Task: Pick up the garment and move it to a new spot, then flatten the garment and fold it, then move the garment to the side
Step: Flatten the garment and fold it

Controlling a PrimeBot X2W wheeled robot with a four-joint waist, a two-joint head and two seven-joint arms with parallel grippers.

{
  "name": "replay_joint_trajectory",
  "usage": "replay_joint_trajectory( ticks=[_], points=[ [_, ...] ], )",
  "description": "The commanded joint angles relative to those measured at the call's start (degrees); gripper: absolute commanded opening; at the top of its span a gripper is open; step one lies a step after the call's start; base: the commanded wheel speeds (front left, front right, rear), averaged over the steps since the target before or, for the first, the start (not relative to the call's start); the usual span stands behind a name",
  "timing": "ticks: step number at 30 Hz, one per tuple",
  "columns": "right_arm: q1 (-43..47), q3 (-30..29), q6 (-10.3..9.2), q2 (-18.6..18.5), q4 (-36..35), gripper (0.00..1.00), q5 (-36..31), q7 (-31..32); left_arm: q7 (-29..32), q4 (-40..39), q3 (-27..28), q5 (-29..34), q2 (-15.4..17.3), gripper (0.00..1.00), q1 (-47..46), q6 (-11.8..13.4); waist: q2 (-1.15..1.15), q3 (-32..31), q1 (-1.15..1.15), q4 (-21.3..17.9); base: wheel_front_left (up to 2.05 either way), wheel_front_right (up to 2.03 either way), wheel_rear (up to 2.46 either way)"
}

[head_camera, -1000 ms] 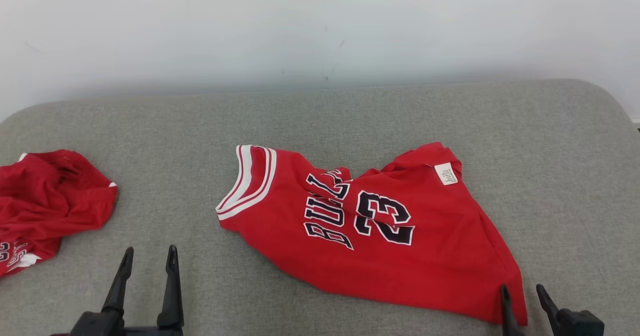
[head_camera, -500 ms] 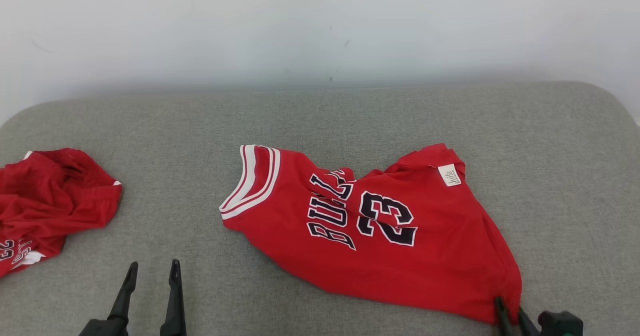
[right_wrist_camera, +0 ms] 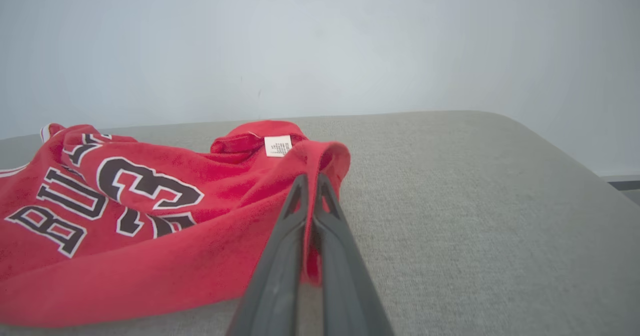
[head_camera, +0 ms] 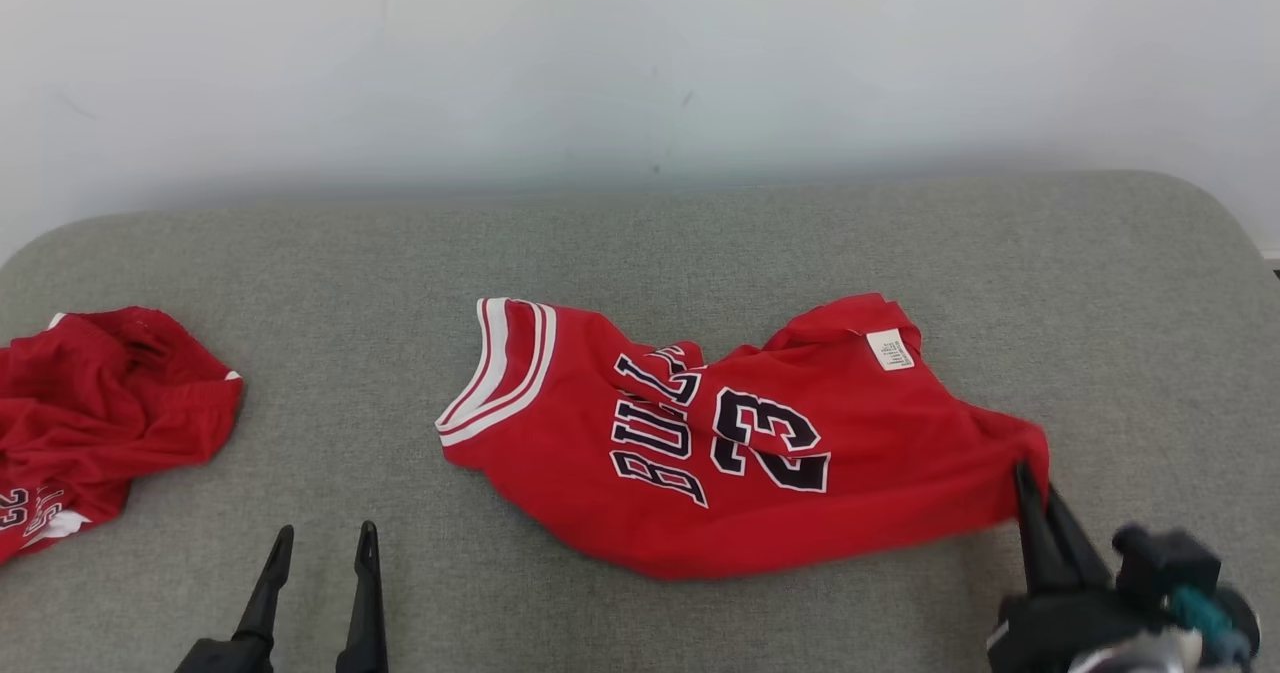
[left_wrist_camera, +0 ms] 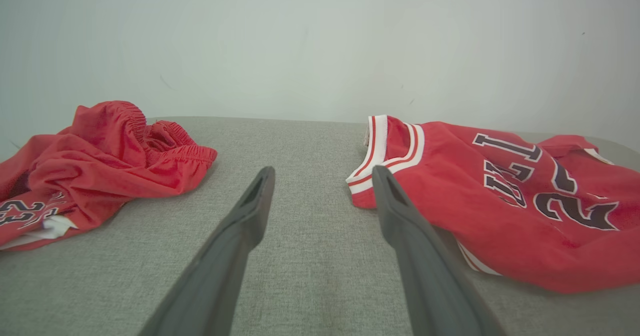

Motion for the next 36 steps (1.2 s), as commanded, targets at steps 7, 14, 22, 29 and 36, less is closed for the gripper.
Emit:
replay_joint_trajectory(
  ticks=[7,14,22,29,36],
  points=[
    [-9.9,2.2,0.09,-2.9,-0.6,0.0,2.4,4.9,-0.2,0.4,-1.8,-0.1,-0.3,1.0,-0.9,-0.1,0.0,0.9,0.0,1.7,0.0,0.0,0.0],
    [-22.3,3.0,0.09,-4.4,10.6,0.0,2.6,7.6,-0.2,1.0,-4.1,-0.8,-0.3,1.0,-2.9,0.0,0.0,2.8,0.0,4.6,0.0,0.0,0.0],
    [-34.7,-0.4,0.09,-6.0,29.2,0.0,0.9,4.5,-0.2,1.7,-6.7,-1.6,-0.3,1.0,-5.2,0.0,0.0,5.5,0.0,7.8,0.0,0.0,0.0],
    [-40.8,-2.2,0.09,-6.6,42.4,1.0,-4.9,1.2,-0.2,2.6,-8.3,-2.4,-0.4,1.0,-6.7,0.0,0.0,6.4,0.0,9.1,0.0,0.0,0.0],
    [-41.8,-1.7,0.09,-6.0,41.2,1.0,-7.0,-0.8,-0.2,2.9,-7.7,-2.5,-0.4,1.0,-6.0,0.0,0.0,4.7,0.0,6.8,0.0,0.0,0.0]
  ],
)
